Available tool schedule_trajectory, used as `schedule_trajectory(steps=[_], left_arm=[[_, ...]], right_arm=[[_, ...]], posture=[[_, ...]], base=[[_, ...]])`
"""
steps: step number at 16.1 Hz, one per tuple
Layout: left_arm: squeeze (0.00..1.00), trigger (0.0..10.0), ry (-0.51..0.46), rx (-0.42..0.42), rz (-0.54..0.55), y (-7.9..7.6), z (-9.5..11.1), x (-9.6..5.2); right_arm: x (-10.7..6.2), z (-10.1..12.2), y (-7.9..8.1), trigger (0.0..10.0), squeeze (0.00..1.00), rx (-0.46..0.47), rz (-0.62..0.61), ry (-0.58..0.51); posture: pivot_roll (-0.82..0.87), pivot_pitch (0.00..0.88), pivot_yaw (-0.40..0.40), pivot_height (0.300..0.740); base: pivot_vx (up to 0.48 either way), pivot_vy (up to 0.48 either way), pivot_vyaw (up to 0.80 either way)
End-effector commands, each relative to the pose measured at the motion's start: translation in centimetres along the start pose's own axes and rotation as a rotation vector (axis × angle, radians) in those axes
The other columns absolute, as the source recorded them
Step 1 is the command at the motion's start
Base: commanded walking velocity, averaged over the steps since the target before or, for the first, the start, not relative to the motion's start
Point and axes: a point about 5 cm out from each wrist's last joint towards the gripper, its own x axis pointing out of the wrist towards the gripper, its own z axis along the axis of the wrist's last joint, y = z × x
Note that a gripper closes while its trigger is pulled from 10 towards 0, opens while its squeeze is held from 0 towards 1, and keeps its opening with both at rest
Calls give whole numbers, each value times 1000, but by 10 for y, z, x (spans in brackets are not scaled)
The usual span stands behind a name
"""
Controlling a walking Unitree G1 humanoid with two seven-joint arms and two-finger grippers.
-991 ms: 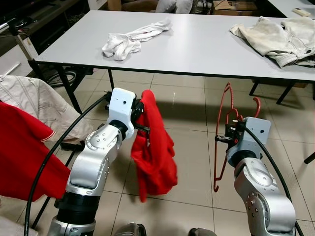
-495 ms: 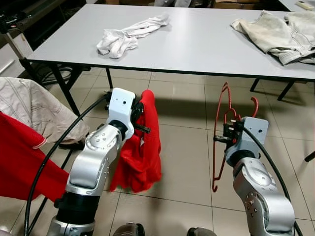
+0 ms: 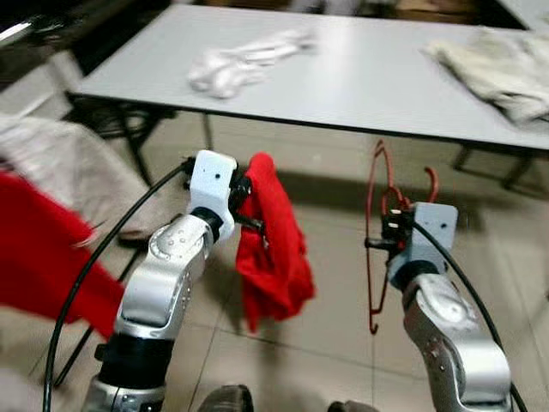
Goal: Hang hanger
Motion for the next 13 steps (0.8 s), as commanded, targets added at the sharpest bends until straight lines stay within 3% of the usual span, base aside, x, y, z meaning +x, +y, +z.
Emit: schedule_trajectory(steps=[1, 10, 13], left_arm=[[0, 10000, -40, 3, -1, 1, 10, -1], [0, 10000, -45, -4, 1, 1, 11, 2], [0, 10000, -46, -3, 2, 1, 11, 1]], right_arm=[[-1, 3, -1, 10000, 0, 19, -4, -15], [0, 6, -3, 10000, 0, 12, 4, -27], [1, 6, 3, 10000, 0, -62, 42, -29]], posture=[[-5, 41, 54, 740], [-9, 35, 52, 740], [-9, 35, 53, 740]], base=[[0, 0, 0], [0, 0, 0], [252, 0, 158]])
